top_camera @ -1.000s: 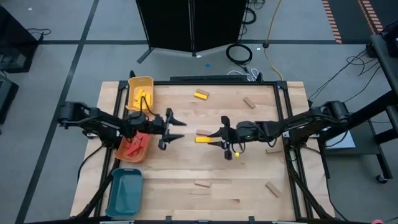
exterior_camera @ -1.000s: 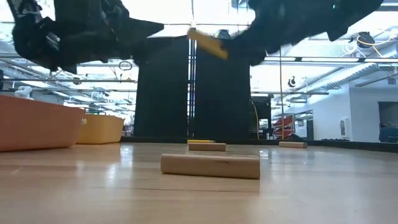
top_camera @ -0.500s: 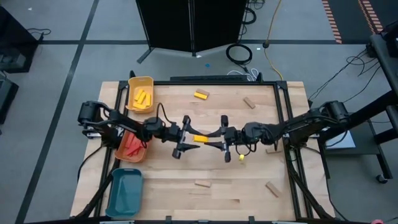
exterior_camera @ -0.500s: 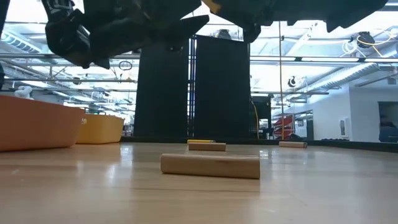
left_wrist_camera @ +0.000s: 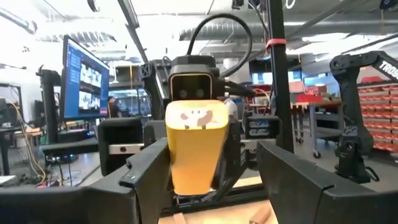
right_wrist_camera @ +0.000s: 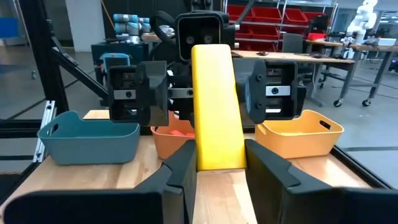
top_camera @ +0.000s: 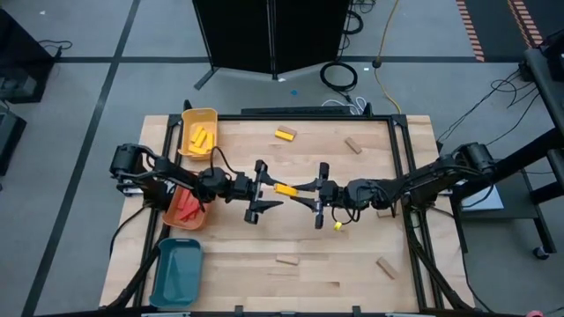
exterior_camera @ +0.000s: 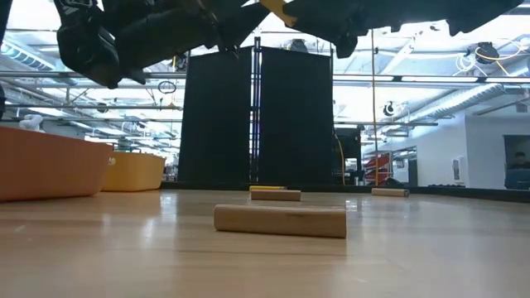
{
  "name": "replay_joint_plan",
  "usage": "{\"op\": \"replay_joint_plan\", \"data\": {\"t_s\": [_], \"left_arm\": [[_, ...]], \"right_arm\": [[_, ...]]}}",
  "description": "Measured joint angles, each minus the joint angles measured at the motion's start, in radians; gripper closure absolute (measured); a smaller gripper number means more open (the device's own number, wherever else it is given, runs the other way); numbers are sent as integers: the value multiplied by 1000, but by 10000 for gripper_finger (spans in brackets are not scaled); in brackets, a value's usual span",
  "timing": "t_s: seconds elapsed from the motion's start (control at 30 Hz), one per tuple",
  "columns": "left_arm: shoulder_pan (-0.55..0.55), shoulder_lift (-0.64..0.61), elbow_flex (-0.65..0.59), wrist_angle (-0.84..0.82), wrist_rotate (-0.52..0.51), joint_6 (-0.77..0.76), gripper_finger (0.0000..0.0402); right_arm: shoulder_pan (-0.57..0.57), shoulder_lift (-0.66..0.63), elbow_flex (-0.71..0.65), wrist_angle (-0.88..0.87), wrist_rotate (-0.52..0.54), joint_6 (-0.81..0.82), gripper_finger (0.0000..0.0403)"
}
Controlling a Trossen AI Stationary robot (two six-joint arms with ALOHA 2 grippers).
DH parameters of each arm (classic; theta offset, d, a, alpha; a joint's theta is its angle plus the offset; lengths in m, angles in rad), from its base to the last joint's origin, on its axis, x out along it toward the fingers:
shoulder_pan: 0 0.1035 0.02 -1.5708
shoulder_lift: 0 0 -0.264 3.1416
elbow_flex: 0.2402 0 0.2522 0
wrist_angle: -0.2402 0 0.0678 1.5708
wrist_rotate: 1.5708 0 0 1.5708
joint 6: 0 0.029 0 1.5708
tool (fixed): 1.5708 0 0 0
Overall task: Sort blocks
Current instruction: Put the center yellow block in the yellow bin
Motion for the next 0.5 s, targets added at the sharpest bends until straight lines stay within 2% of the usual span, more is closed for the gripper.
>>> {"op": "replay_joint_plan", "data": {"t_s": [0.27,0.5], "left_arm": [[0,0,0,13,-6,0,171],[1,0,0,27,-11,-9,210]], "right_arm": [[3,0,0,-4,15,3,310],[2,0,0,-4,13,3,310]]}}
